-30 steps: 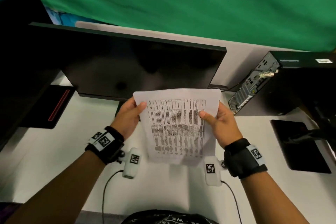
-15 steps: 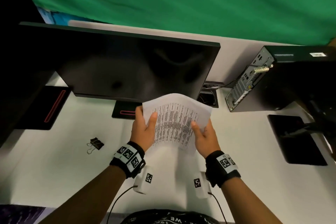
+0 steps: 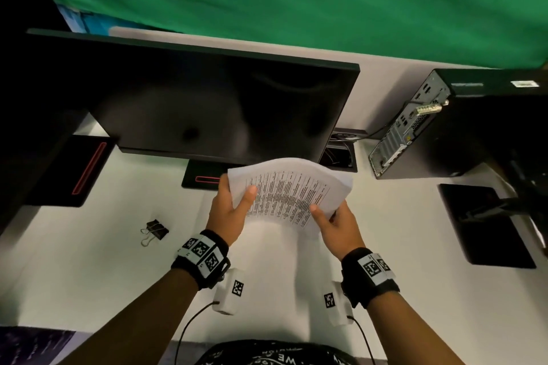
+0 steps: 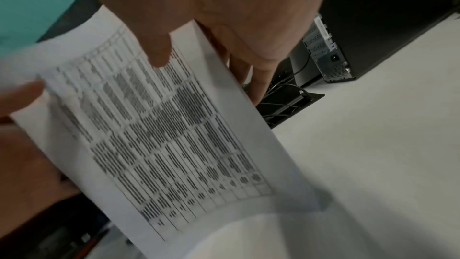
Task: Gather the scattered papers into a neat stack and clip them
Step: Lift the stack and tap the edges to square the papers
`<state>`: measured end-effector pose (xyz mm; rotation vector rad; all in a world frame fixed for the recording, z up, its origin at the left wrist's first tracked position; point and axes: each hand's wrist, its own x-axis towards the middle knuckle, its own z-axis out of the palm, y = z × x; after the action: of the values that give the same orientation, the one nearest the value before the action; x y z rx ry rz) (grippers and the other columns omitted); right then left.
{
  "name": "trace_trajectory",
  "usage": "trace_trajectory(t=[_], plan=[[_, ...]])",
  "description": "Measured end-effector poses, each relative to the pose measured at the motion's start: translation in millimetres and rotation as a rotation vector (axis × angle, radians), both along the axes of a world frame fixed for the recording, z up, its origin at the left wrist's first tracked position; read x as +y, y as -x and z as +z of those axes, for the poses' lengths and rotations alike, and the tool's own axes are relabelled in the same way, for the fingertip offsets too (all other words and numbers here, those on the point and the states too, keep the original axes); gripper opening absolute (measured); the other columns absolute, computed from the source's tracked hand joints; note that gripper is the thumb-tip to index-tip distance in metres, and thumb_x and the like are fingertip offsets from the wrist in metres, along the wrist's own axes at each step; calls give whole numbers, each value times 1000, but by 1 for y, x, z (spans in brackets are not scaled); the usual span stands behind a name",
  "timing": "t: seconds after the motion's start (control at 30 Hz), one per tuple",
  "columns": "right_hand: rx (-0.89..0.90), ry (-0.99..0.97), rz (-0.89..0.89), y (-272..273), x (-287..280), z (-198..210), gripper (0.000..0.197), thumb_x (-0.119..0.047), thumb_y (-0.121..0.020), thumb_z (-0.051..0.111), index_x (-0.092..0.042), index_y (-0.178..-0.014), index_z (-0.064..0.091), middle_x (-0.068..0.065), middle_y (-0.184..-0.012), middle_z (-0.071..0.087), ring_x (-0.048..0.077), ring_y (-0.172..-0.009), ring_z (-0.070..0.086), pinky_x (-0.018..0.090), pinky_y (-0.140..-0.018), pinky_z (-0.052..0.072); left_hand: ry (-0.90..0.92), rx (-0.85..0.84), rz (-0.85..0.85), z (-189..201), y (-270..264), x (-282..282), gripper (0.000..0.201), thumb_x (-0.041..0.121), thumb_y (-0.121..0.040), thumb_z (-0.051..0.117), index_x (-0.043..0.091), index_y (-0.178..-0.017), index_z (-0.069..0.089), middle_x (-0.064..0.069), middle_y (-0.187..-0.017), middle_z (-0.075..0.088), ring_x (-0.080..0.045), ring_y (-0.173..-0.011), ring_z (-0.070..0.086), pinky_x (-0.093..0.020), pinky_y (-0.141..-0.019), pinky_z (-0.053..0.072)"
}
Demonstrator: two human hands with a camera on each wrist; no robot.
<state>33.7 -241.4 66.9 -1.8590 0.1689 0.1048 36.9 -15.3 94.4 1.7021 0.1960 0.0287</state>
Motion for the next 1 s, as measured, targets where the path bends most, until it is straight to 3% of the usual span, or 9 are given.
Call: trace_trajectory(t=[0.1,0.23,0.33,0.47,0.53,0.7,0.8,0.9,1.0], plan=[[-67,-92,-92,1,1,13,78,-66,-65,74,-22,-126,54,-8,-115,69,8,-108,66,26,-87,56,137,-61,17,8,-2,3,36,49,-82,58,29,-110,48,6,-101,65,-5,-90,66,-24,-77,54],[-208,-227,-163,-3,14,39,54,-58,-74,62,-23,-115,57,-4,-108,70,1,-94,66,18,-74,53,248,-111,62,20,-7,-3,38,55,-78,56,25,-100,51,-11,-104,64,-17,-87,65,-29,-71,56],[-202,-315,-236,-4,23,47,37,-58,-80,57,-26,-99,62,1,-102,69,6,-87,66,20,-69,54,357,-55,133,24,-11,-8,28,44,-90,56,18,-101,52,-9,-103,67,-16,-84,67,-24,-66,56],[-179,-280,-330,-9,28,51,25,-40,-97,57,-17,-88,59,-6,-81,63,0,-69,61,13,-61,47,400,-10,190,29,-17,-11,15,35,-96,52,21,-92,53,4,-78,67,-10,-71,67,-23,-59,53],[-159,-270,-365,-13,29,54,24,-34,-100,55,-17,-84,57,-5,-77,61,7,-70,60,20,-62,46,387,-11,199,29,-20,-11,13,34,-96,53,21,-92,54,4,-75,65,-10,-68,66,-25,-59,52],[-132,-275,-390,-19,31,59,22,-33,-100,53,-15,-87,57,-4,-78,59,16,-77,58,27,-65,42,315,10,190,29,-24,-10,22,45,-95,50,23,-99,53,-2,-83,65,-16,-76,67,-26,-61,52],[-142,-283,-343,-21,29,59,26,-42,-96,57,-16,-90,57,-7,-81,59,8,-76,60,26,-67,44,289,23,143,27,-25,-8,28,49,-94,49,27,-110,48,-5,-95,65,-17,-86,67,-28,-68,53],[-155,-345,-193,-15,16,53,31,-31,-88,59,-14,-114,54,-11,-91,60,-6,-76,62,16,-67,50,301,14,53,17,-22,5,45,27,-86,63,20,-125,42,2,-102,64,-11,-91,66,-22,-72,54],[-71,-249,-57,-12,3,40,44,2,-92,59,-22,-126,46,-4,-109,63,1,-98,64,24,-81,58,163,73,-24,2,-21,19,45,3,-89,60,20,-129,46,2,-114,66,-13,-107,64,-33,-88,55]])
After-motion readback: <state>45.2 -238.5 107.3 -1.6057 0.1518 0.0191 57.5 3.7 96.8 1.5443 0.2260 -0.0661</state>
